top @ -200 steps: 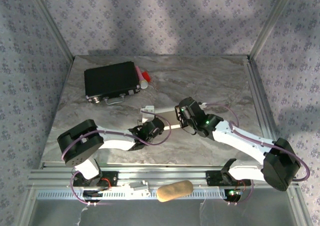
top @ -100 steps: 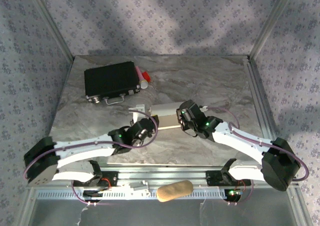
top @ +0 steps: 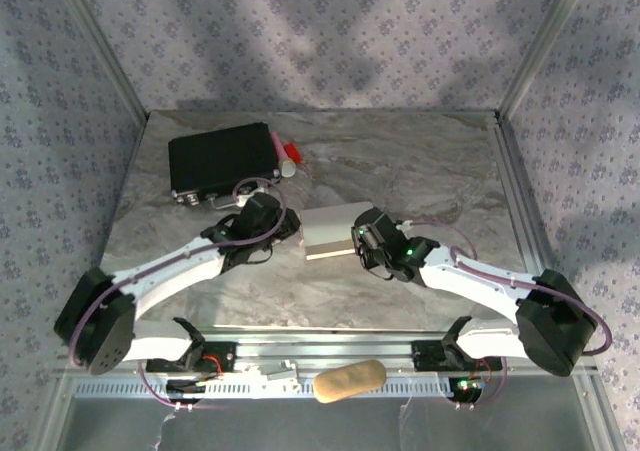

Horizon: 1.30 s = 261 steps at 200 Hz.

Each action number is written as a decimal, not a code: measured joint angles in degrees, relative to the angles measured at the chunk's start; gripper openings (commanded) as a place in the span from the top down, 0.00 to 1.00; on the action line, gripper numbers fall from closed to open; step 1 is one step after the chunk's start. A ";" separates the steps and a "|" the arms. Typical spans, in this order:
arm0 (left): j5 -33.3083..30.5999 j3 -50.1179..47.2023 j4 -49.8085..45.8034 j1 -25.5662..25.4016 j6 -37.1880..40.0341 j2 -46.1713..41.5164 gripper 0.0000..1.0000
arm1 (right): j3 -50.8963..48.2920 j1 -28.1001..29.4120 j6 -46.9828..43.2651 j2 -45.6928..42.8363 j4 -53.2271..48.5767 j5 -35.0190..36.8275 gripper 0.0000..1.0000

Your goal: Fold the paper box

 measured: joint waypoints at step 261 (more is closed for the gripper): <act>7.93 3.50 6.01 -0.92 0.31 14.05 0.83 | 9.66 -11.61 -32.00 -3.78 -17.31 -10.14 0.41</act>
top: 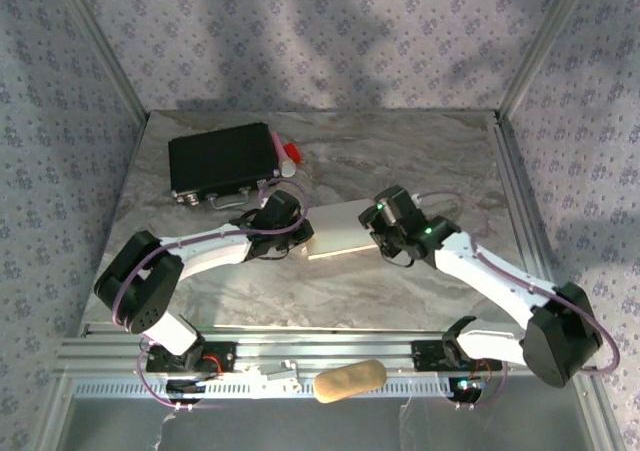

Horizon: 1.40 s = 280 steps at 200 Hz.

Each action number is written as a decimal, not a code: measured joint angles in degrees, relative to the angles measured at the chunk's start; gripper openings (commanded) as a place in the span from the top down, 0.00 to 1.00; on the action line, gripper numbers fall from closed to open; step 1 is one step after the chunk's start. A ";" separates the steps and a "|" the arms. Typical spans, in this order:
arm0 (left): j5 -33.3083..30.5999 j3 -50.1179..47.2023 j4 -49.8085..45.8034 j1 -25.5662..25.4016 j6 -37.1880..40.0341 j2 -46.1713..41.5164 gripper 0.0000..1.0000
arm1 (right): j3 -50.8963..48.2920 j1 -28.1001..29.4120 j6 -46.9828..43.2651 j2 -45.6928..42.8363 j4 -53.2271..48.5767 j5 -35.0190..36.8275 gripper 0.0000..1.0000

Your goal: Fold the paper box

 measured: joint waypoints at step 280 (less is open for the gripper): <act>-0.70 0.00 -2.54 0.11 2.40 -0.02 0.83 | 13.97 -11.85 -46.05 28.48 -8.44 -16.74 0.68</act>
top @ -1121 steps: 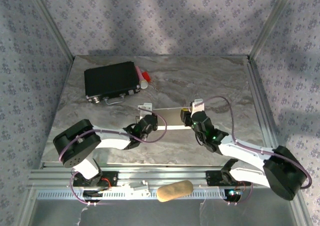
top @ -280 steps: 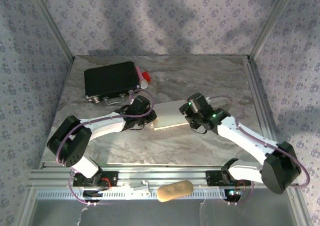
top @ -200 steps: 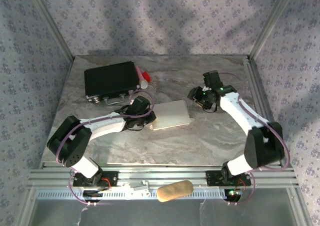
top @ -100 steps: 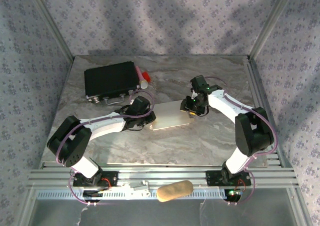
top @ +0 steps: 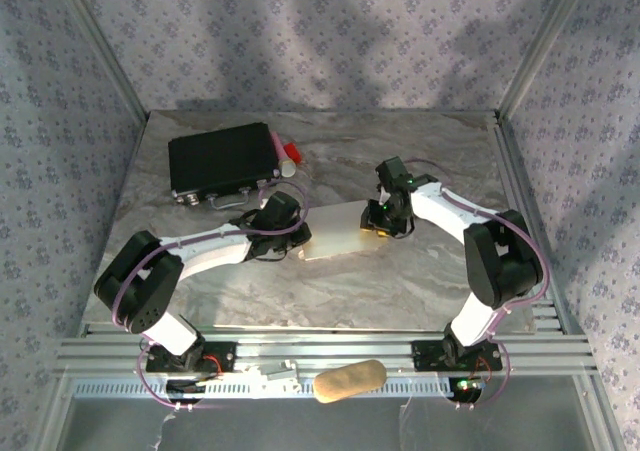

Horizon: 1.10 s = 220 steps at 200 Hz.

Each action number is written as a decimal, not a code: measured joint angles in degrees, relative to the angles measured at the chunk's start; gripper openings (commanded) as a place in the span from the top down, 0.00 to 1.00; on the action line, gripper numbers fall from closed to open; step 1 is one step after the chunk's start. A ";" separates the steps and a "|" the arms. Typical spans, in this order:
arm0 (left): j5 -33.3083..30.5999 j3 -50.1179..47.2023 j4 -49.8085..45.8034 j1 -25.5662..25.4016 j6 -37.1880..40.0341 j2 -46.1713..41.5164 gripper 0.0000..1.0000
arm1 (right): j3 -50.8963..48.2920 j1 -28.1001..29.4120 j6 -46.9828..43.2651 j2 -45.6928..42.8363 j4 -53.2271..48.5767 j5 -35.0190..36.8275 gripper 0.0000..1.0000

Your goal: Fold the paper box

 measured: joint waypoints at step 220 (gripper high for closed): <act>-0.09 0.17 -4.02 2.80 7.06 -3.02 0.55 | -2.29 1.70 -0.09 -2.12 1.46 4.48 0.57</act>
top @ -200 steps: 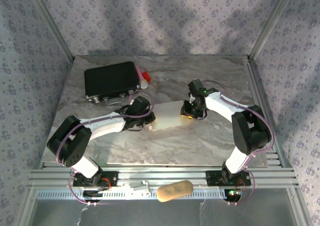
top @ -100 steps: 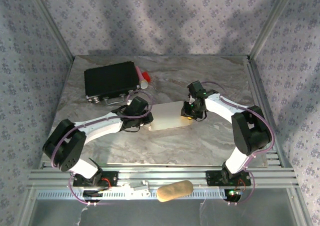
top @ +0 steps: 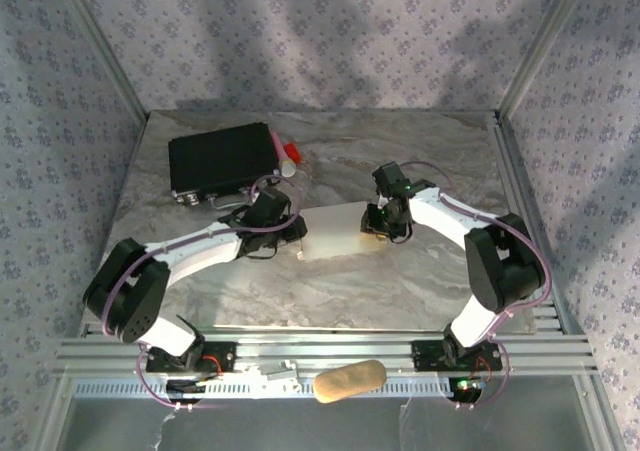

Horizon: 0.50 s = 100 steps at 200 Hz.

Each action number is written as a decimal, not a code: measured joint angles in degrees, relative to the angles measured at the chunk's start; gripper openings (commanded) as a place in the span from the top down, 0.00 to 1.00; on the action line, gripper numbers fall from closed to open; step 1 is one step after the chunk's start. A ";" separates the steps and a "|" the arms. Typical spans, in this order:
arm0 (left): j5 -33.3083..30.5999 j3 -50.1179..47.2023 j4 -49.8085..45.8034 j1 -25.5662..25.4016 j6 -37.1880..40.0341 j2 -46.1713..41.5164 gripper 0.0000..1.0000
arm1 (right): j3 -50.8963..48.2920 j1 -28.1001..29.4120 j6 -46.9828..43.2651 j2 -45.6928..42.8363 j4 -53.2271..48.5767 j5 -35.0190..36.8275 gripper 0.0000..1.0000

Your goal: Fold the paper box

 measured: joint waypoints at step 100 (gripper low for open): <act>1.70 0.63 4.20 -0.37 0.39 4.35 0.66 | -1.25 -4.04 -5.22 0.57 1.60 -4.09 0.51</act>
